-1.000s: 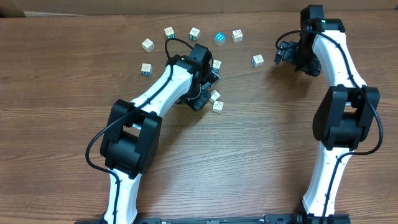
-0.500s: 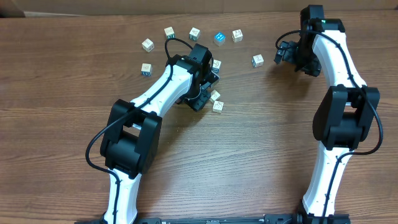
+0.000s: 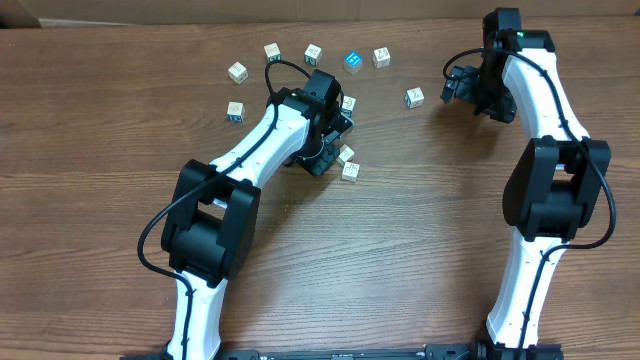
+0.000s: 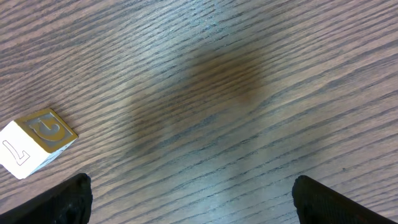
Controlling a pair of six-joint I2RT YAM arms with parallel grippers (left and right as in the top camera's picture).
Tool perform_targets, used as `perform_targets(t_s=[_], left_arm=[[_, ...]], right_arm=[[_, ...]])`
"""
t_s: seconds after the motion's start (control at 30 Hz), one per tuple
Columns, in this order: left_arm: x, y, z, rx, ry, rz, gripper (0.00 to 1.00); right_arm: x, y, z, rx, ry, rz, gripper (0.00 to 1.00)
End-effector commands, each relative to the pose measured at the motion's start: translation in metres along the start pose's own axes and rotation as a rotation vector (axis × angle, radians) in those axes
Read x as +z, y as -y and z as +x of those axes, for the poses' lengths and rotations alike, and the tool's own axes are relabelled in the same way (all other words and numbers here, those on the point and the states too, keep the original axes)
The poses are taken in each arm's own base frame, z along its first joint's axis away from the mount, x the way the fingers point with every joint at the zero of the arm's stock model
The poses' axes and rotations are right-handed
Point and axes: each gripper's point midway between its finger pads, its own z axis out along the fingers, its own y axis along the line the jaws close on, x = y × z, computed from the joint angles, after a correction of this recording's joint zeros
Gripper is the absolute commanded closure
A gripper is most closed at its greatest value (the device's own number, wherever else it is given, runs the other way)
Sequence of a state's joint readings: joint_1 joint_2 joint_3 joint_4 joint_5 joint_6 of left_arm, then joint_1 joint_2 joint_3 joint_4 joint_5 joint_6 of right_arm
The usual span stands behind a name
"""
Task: Form a circle
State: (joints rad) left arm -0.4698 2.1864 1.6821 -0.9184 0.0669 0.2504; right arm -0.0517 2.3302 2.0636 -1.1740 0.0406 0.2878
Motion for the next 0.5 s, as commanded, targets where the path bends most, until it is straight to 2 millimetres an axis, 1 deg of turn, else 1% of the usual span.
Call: perform_targets(t_s=[0.0,0.27,0.47], left_arm=[[-0.0095,0.0007,-0.0124,0.012,0.043,0.002,0.71],[-0.0095,0.0008,-0.0118,0.012,0.040,0.002,0.70],[-0.0095,0.0007,-0.0094,0.011,0.030,0.002,0.59]], right_arm=[[-0.0169,-0.0023,-0.0100,0.006,0.046,-0.015,0.00],[-0.0169,-0.0023,-0.0100,0.006,0.046,-0.015,0.00],[-0.0169,-0.0023,-0.0100,0.006,0.046,-0.015,0.00]])
